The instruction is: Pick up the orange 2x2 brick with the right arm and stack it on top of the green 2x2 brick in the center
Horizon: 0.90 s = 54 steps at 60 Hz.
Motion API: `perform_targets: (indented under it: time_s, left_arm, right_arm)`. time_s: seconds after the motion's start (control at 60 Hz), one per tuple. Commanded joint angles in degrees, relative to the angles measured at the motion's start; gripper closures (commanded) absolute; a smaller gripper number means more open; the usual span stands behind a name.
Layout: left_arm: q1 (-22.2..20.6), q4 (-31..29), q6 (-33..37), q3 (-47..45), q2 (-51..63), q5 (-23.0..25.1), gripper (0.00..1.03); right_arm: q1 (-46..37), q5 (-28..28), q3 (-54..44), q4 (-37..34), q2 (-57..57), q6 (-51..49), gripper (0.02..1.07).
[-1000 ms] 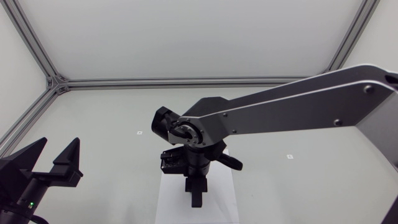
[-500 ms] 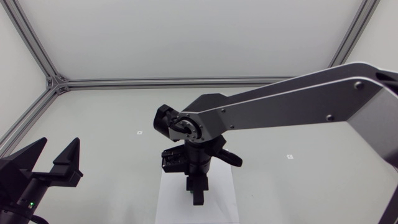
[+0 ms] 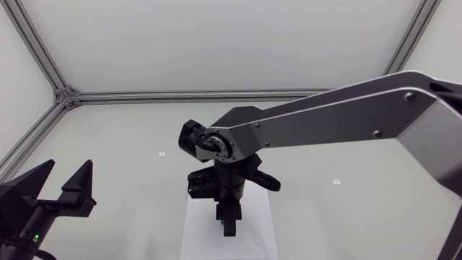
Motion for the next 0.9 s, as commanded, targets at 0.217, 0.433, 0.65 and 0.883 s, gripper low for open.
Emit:
perform_targets:
  time_s: [0.217, 0.433, 0.65, 0.883]
  left_arm:
    - [0.25, -0.87, 0.73, -2.35, -0.45, 0.23, 0.04]
    - [0.16, -0.87, 0.73, -2.35, -0.45, 0.23, 0.04]
    - [0.16, -0.78, 0.73, -2.35, -0.45, 0.23, 0.04]
    - [0.25, -0.78, 0.73, -2.35, -0.45, 0.23, 0.04]
  right_arm:
    - [-0.31, -1.69, -1.93, -2.35, 4.98, 0.89, 1.01]
    - [-0.31, -1.87, -2.11, -2.70, 4.02, 1.24, 1.01]
    - [-0.31, -1.96, -2.19, -2.79, 2.96, 1.33, 0.97]
    - [-0.31, -2.13, -2.37, -2.87, 2.08, 1.68, 0.88]
